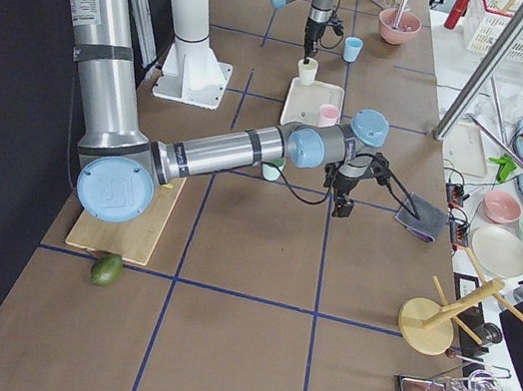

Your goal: Place all cups on tray

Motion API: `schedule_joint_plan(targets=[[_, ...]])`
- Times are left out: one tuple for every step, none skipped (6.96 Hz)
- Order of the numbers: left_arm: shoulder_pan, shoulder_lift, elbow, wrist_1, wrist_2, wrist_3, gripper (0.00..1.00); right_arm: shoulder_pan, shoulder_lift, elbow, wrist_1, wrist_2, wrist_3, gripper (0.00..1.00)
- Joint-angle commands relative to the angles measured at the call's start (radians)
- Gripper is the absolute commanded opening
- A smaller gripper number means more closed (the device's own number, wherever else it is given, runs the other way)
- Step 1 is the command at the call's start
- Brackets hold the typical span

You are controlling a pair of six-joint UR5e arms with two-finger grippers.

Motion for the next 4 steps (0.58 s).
schedule_joint_plan(targets=[[0.029,-0.018,0.028,-0.007,0.018,-0.013,0.06,0.000,-0.001,0.000,0.000,0.000,0.001,0.99],[0.029,-0.020,0.028,-0.008,0.016,-0.017,0.25,-0.001,0.000,0.000,0.000,0.000,0.001,0.99],[0.029,-0.017,0.019,-0.004,0.019,-0.016,0.99,-0.001,0.000,0.000,0.000,0.000,0.007,0.99],[0.011,-0.014,-0.007,0.009,0.012,-0.013,1.00,-0.001,0.000,0.002,0.000,0.000,0.020,0.99]])
